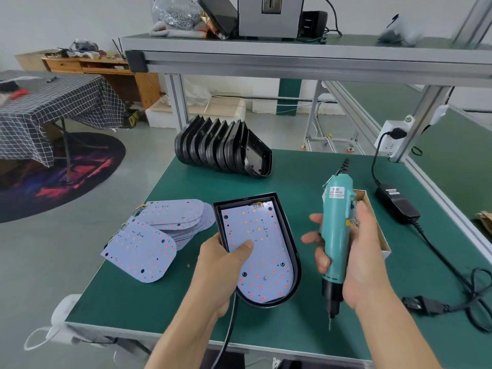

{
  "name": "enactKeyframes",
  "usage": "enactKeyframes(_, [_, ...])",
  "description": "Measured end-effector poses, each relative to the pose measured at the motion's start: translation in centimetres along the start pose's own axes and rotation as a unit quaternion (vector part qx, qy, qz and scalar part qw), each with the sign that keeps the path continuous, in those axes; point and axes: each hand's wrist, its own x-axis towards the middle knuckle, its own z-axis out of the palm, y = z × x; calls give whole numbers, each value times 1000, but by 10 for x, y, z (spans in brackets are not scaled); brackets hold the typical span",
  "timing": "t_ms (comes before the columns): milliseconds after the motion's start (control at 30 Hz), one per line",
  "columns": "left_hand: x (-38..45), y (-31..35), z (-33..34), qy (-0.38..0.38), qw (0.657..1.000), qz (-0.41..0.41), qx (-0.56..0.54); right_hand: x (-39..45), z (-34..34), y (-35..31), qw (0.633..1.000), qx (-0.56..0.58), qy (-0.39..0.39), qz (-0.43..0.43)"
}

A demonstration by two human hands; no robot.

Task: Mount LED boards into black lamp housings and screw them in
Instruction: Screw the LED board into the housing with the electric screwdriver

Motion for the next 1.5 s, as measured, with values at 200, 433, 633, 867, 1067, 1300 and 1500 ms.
enactKeyframes(200, [9,9,3,7,1000,9,2,-15,10,-19,973,128,-14,-192])
enactKeyframes(433, [10,11,9,8,1000,0,29,-35,44,-34,913,197,-88,-348])
enactKeyframes(633, [5,23,16,-4,998,-6,57,-35,68,-18,901,129,-125,-394])
enactKeyframes(867, [8,25,11,16,999,-10,51,-33,72,-12,901,90,-128,-405])
enactKeyframes(1067, [7,26,12,14,999,-5,48,-33,71,-9,897,77,-141,-411])
enactKeyframes(1300, [6,27,13,18,998,-8,55,-32,69,-9,898,70,-140,-412])
enactKeyframes(1500, [7,24,11,23,998,-6,60,-34,69,-6,898,70,-139,-412])
